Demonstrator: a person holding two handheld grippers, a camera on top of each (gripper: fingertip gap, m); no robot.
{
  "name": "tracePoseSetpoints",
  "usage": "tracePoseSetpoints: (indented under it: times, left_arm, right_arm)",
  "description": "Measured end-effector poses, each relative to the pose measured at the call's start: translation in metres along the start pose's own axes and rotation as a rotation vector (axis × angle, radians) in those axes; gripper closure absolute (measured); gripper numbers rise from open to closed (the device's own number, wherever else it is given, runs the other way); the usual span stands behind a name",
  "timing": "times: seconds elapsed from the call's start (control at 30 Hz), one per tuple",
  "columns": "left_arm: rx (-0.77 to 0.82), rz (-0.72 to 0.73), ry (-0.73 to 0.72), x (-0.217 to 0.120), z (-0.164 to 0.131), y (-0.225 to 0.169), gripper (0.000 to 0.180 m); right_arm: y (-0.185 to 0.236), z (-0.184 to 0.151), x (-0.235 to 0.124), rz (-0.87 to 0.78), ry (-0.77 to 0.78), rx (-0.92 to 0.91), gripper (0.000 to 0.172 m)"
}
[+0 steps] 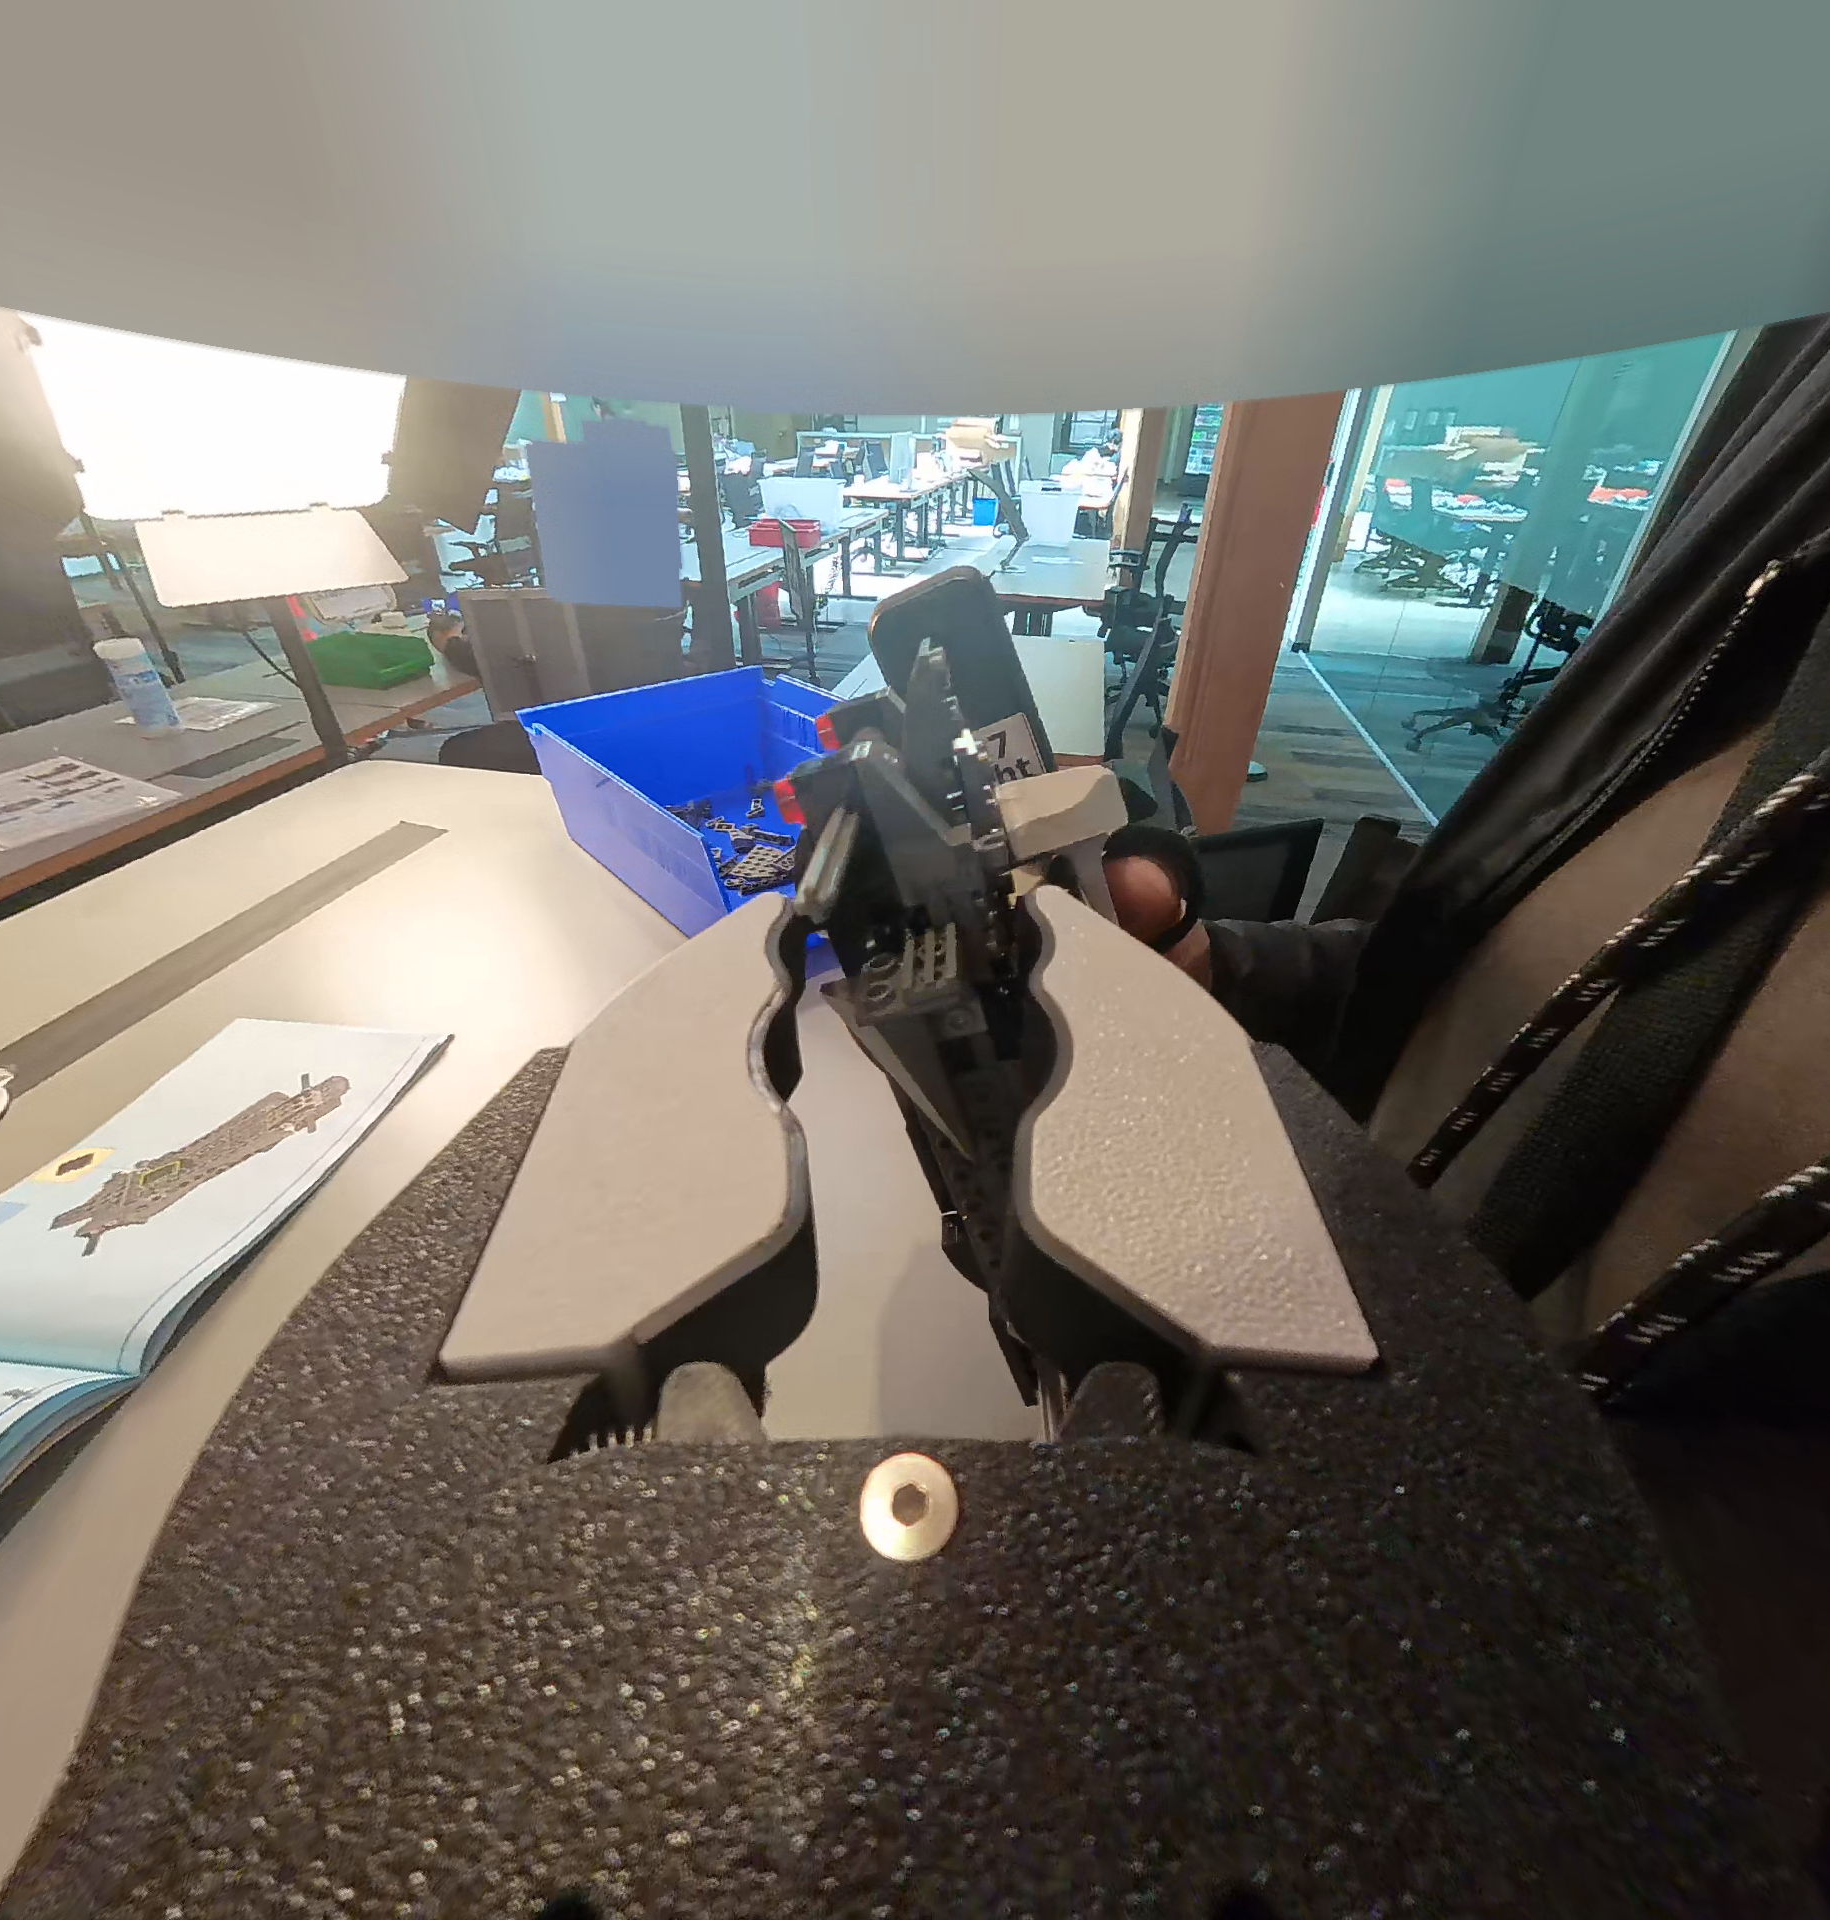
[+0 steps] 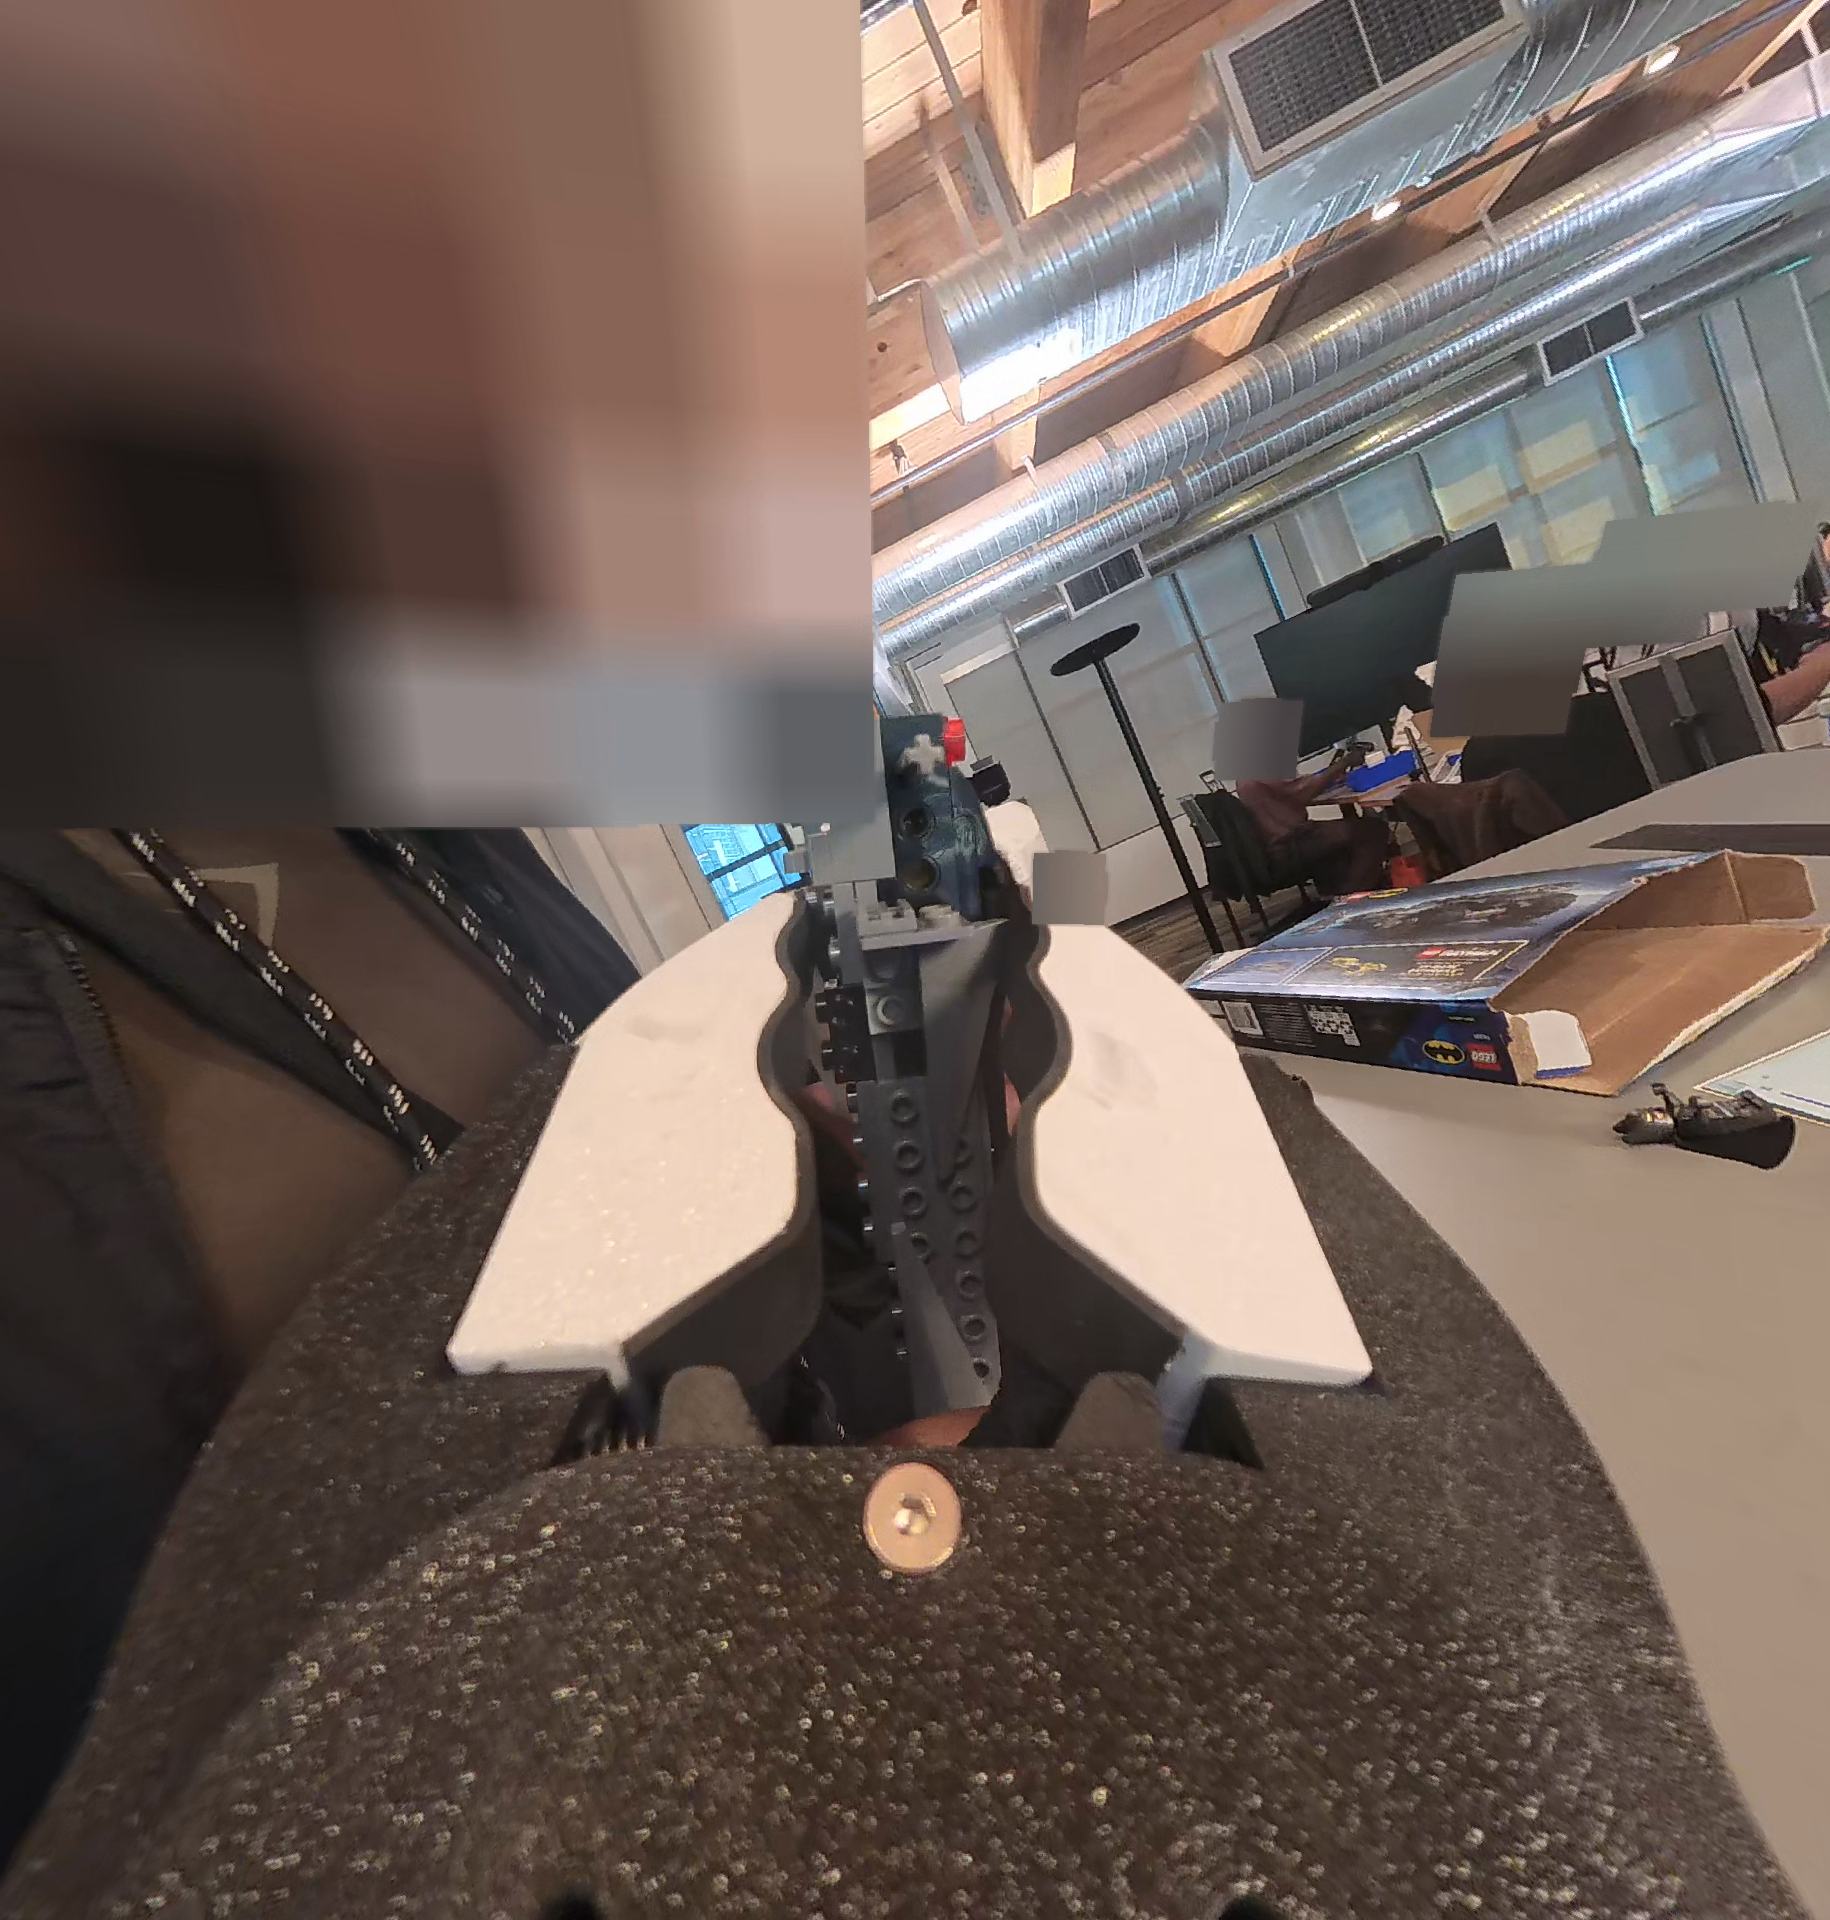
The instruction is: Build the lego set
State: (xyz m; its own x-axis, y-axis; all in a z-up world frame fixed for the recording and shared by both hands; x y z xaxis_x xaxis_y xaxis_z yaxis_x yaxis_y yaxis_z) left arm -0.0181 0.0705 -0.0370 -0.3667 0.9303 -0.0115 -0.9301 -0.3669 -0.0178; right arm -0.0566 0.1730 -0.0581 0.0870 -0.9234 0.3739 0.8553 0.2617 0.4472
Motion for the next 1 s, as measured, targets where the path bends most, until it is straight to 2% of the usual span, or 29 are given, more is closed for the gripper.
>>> tracePoseSetpoints:
  times: [1.0]
  left_arm:
    - [-0.129,0.004,-0.023,-0.014,-0.006,0.008,0.146]
  right_arm:
    - [-0.011,-0.007,0.007,0.018,0.036,0.107,0.141]
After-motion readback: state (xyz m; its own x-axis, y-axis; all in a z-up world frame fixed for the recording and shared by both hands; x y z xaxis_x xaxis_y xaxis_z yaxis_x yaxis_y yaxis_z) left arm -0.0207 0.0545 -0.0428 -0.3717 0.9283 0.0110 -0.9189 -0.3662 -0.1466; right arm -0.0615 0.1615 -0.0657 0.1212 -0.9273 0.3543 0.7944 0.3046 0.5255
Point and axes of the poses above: each gripper's, where its closed fingertips meet, x out along the fingers, z out of its top, y = z × x across the jaws, the point moved 6 cm from there along -x, back along the fingers, and after that the axes turned 5 degrees about -z, right-handed, at the moved point
